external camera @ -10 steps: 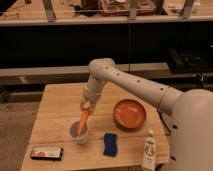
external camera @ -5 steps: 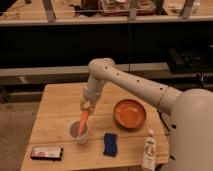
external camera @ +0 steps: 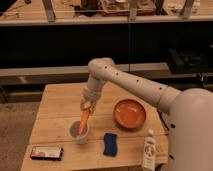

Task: Place the pepper in the ceramic cup

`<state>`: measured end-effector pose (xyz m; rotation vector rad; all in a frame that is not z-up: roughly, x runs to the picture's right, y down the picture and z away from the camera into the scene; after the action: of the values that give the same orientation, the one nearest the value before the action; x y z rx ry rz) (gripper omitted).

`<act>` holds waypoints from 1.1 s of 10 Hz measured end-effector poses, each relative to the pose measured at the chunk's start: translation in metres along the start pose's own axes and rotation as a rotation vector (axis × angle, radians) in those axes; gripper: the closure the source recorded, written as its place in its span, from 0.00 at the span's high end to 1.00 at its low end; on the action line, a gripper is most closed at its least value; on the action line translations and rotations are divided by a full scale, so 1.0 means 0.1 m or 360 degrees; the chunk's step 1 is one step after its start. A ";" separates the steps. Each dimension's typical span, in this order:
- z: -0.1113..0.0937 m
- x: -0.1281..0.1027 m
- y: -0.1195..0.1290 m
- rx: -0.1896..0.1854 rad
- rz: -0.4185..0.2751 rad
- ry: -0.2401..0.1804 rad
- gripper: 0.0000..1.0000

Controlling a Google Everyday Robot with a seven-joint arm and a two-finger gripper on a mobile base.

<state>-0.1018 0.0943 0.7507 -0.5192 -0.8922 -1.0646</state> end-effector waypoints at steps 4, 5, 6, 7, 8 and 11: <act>-0.06 -0.02 -0.03 0.0001 -0.0028 0.0041 0.00; -0.09 -0.04 -0.05 0.0005 -0.0036 0.0061 0.00; -0.12 -0.05 -0.08 0.0010 -0.0048 0.0077 0.00; -0.17 -0.09 -0.13 0.0023 -0.0072 0.0104 0.00; -0.21 -0.13 -0.17 0.0033 -0.0095 0.0129 0.00; -0.30 -0.23 -0.25 0.0064 -0.0205 0.0218 0.00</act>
<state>-0.1183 0.0735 0.7139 -0.3545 -0.8328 -1.1820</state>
